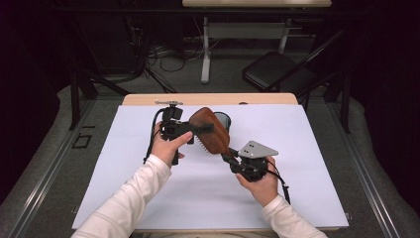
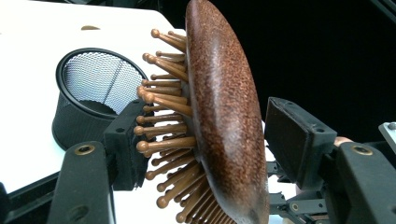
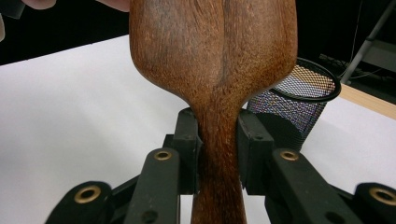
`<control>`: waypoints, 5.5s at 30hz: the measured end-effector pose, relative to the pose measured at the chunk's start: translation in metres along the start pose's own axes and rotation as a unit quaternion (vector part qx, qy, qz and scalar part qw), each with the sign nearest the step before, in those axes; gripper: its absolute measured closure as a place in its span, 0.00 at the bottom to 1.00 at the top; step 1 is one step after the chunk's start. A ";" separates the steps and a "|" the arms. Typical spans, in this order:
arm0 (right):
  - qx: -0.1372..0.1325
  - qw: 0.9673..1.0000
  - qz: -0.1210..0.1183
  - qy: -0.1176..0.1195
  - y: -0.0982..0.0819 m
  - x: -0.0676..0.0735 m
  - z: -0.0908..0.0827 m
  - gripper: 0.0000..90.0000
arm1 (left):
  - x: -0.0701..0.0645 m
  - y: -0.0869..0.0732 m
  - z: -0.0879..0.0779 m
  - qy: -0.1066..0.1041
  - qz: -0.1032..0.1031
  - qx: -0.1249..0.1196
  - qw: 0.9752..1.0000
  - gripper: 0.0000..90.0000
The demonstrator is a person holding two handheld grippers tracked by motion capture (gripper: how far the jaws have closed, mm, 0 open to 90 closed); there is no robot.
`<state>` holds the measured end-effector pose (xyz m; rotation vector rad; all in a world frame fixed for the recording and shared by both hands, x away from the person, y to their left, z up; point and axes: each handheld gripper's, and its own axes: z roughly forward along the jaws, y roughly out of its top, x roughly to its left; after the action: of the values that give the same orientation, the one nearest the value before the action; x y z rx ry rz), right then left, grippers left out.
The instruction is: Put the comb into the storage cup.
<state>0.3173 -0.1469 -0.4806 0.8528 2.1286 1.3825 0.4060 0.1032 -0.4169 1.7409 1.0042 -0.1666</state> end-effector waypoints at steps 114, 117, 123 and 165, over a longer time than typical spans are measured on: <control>0.008 1.000 0.025 0.015 -0.004 -0.006 0.006 0.78 | 0.017 0.009 0.002 -0.041 -0.188 0.021 0.981 0.56; 0.008 1.000 0.025 0.013 -0.004 -0.007 0.007 0.76 | 0.017 0.010 0.003 -0.041 -0.184 0.021 0.982 0.56; 0.004 1.000 0.025 0.011 -0.004 -0.007 0.007 0.69 | 0.017 0.011 0.004 -0.038 -0.184 0.018 0.982 0.56; -0.051 0.997 0.042 -0.040 0.002 -0.018 -0.006 0.47 | 0.021 0.037 -0.022 0.022 -0.148 -0.094 0.984 0.56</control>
<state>0.3264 -0.1623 -0.4758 0.9500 1.9654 1.4585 0.4373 0.1306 -0.3926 1.4240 1.2677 -0.2164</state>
